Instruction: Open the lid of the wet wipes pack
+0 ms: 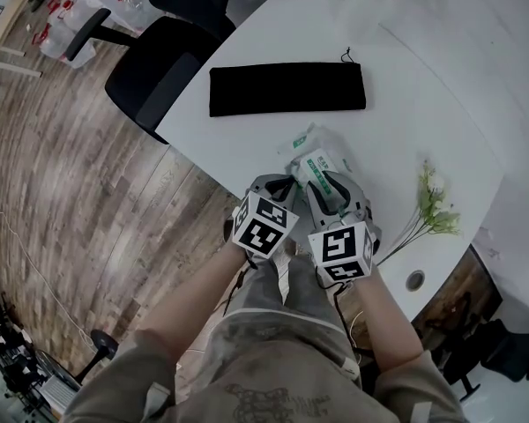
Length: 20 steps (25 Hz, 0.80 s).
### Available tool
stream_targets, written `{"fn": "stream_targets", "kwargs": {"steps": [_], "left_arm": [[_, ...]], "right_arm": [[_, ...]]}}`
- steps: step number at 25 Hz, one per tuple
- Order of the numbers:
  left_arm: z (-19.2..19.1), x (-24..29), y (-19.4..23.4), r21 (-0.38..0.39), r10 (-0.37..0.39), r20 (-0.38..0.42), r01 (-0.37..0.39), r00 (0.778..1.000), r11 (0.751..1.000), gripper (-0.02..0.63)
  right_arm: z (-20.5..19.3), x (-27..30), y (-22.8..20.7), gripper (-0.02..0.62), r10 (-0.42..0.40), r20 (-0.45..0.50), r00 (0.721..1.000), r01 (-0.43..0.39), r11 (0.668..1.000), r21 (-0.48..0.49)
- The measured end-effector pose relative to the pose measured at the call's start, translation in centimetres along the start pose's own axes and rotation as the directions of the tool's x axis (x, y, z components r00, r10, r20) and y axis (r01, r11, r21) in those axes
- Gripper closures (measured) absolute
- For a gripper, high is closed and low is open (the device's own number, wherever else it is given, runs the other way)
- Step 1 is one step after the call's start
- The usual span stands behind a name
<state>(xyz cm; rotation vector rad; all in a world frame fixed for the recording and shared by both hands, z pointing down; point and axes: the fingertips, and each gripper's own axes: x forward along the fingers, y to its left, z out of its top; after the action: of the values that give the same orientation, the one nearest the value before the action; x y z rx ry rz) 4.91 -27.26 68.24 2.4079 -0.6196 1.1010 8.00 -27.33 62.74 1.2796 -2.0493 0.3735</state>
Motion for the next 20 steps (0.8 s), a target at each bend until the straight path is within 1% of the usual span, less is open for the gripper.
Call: {"fn": "stream_targets", "kwargs": {"steps": [1, 3, 4, 6, 7, 9, 11, 13, 17, 20], "left_arm": [[0.0, 0.0, 0.0, 0.002, -0.001, -0.004, 0.001, 1.0, 1.0, 0.586], [-0.1, 0.1, 0.0, 0.007, -0.001, -0.016, 0.001, 1.0, 1.0, 0.586], [-0.3, 0.2, -0.1, 0.012, 0.001, -0.026, 0.0, 1.0, 1.0, 0.586], [-0.5, 0.4, 0.0, 0.02, 0.004, -0.044, -0.003, 0.999, 1.0, 0.586], [-0.5, 0.4, 0.0, 0.024, 0.007, -0.05, -0.006, 0.999, 1.0, 0.586], [-0.5, 0.3, 0.1, 0.029, 0.017, -0.052, -0.015, 0.999, 0.999, 0.586], [-0.7, 0.4, 0.2, 0.013, 0.018, -0.045, -0.017, 0.999, 1.0, 0.586], [-0.8, 0.5, 0.2, -0.004, 0.01, -0.042, -0.01, 0.999, 1.0, 0.586], [-0.7, 0.6, 0.2, -0.016, -0.009, -0.041, 0.009, 0.999, 1.0, 0.586], [-0.6, 0.5, 0.3, -0.012, -0.008, -0.037, 0.008, 0.999, 1.0, 0.586]], "right_arm": [[0.0, 0.0, 0.0, 0.454, 0.002, -0.003, 1.0, -0.002, 1.0, -0.012], [0.2, -0.3, -0.1, 0.453, 0.007, 0.014, 1.0, -0.007, 1.0, 0.018], [0.6, -0.7, -0.7, 0.458, -0.011, 0.039, 0.999, 0.009, 0.999, 0.044], [1.8, -1.6, -3.0, 0.545, -0.091, 0.089, 0.992, 0.083, 0.993, 0.086], [2.0, -2.0, -4.5, 0.549, -0.127, 0.093, 0.988, 0.117, 0.987, 0.107], [1.6, -2.1, -7.5, 0.548, -0.157, 0.067, 0.985, 0.145, 0.978, 0.146], [0.2, -1.9, -9.6, 0.548, -0.148, 0.031, 0.988, 0.141, 0.976, 0.167], [-1.5, -1.6, -10.8, 0.548, -0.133, 0.001, 0.991, 0.13, 0.976, 0.175], [-3.7, -0.8, -11.5, 0.548, -0.132, -0.039, 0.99, 0.137, 0.972, 0.191], [-4.8, 0.1, -11.7, 0.548, -0.124, -0.05, 0.991, 0.133, 0.962, 0.239]]}}
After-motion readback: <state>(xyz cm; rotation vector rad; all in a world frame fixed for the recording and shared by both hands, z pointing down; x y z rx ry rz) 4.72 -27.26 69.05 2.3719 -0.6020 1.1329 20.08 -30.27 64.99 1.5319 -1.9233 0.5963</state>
